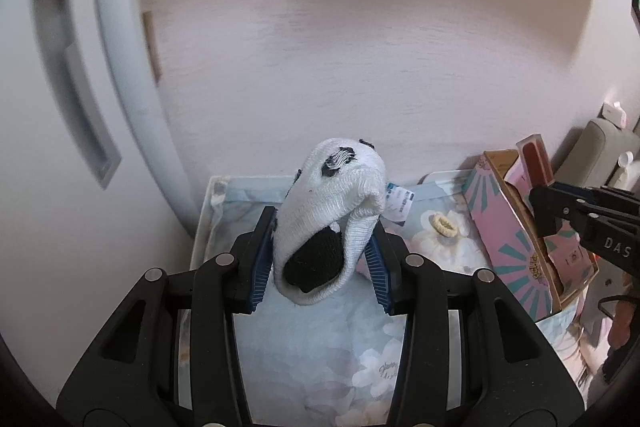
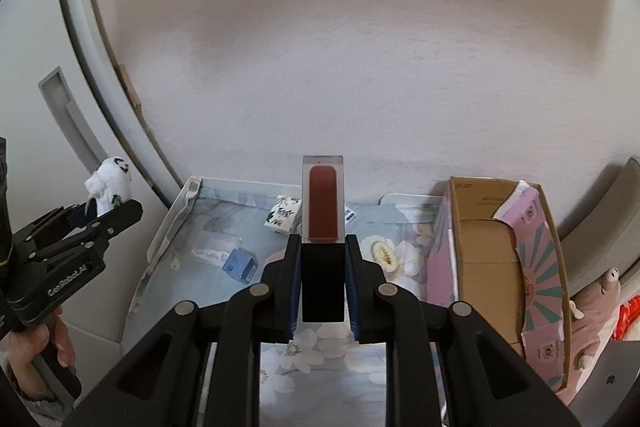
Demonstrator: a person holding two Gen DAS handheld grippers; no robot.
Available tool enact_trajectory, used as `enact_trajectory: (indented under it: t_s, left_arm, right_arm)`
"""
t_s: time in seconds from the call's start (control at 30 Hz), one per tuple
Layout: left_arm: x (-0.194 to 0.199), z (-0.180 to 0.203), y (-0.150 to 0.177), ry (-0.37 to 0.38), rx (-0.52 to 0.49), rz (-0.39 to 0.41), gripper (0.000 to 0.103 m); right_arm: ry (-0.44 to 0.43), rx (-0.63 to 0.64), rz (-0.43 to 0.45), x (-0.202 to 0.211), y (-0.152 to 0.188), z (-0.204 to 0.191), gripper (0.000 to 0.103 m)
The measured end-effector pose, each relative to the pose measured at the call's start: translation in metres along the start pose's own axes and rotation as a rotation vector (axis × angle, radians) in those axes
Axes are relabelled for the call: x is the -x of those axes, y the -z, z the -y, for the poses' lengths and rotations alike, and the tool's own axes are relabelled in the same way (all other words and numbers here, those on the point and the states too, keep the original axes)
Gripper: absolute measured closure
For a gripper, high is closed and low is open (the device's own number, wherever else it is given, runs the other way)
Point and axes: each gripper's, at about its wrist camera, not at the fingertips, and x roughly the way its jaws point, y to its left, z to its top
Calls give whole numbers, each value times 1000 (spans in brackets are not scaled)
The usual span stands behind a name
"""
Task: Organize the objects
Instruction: 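Carry sock and lipstick into the cardboard box and open both tools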
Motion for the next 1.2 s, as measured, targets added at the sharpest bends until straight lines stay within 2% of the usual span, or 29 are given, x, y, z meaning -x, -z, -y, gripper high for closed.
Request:
enact_trajectory:
  t_s: [0.13, 0.17, 0.2, 0.47, 0.67, 0.8, 0.97, 1.0, 1.13, 1.2]
  left_arm:
    - [-8, 17, -12, 39, -58, -1, 64]
    - [-11, 24, -16, 53, -73, -2, 64]
    - [-15, 32, -21, 73, -91, -4, 64]
    - [-45, 111, -43, 240, -222, -41, 64]
    - [-80, 194, -55, 382, -320, -112, 65]
    - [-114, 253, -61, 446, -388, -178, 65]
    - [-168, 311, -53, 473, -461, -307, 65]
    - [-177, 318, -50, 473, -473, -331, 64]
    - [-226, 359, -33, 440, -546, -431, 64]
    - [-243, 368, -27, 425, -571, -479, 64]
  right_arm:
    - [32, -31, 18, 12, -1, 21, 85]
    - [-86, 69, 9, 16, -1, 29, 85]
    - [-84, 59, 11, 19, -2, 35, 85]
    - [19, -31, -9, 30, 3, 106, 85]
    - [109, -64, -94, 12, 21, 153, 85]
    - [116, -73, -160, -6, 37, 178, 85]
    - [104, -59, -242, -36, 51, 198, 85]
    - [77, -24, -253, -41, 52, 201, 85]
    - [44, -2, -327, -71, 61, 206, 85]
    - [29, 20, -362, -82, 65, 205, 85]
